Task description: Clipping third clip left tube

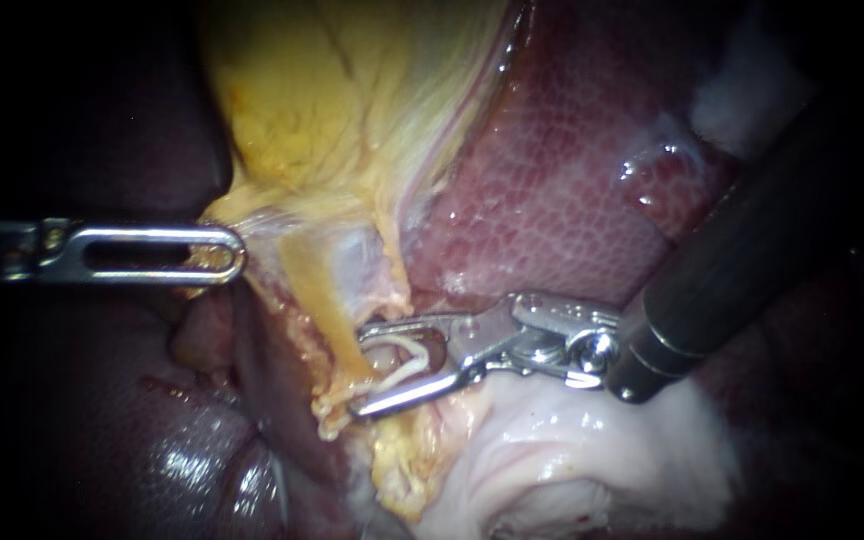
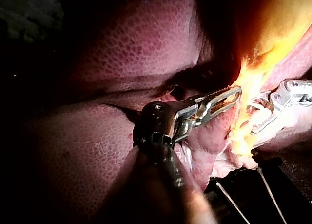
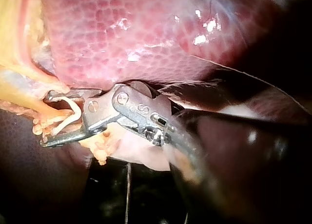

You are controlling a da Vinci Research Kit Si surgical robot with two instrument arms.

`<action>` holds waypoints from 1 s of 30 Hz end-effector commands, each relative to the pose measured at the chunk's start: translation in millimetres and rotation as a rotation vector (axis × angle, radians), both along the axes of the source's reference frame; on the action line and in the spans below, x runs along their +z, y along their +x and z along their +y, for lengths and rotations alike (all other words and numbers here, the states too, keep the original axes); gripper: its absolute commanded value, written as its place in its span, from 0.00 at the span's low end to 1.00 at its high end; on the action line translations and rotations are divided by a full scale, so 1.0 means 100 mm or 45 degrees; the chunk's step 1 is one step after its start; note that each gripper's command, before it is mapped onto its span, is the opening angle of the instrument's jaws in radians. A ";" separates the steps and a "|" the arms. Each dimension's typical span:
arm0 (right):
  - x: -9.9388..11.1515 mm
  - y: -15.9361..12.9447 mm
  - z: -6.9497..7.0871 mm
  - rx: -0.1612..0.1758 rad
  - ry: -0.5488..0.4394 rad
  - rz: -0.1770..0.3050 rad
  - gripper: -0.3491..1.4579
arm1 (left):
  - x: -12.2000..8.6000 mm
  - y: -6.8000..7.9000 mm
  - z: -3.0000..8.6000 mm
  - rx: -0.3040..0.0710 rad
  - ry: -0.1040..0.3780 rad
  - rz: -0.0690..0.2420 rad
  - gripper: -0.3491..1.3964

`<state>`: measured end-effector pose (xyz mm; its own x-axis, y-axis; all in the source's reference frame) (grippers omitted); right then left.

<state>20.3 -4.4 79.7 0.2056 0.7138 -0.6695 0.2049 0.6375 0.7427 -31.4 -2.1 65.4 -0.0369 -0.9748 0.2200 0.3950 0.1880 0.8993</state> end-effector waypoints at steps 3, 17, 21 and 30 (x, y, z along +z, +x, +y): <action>-0.006 0.001 -0.002 -0.018 0.003 0.013 0.52 | 0.001 0.000 0.000 0.000 0.000 0.000 0.00; -0.025 0.015 -0.006 -0.033 0.122 0.140 0.52 | 0.003 0.000 0.001 0.001 -0.001 -0.001 0.00; -0.027 0.020 -0.007 -0.035 0.143 0.164 0.52 | 0.007 0.001 0.002 0.002 -0.002 -0.001 0.00; -0.025 0.036 -0.010 -0.055 0.163 0.179 0.52 | 0.016 -0.006 -0.001 -0.002 -0.008 0.003 0.00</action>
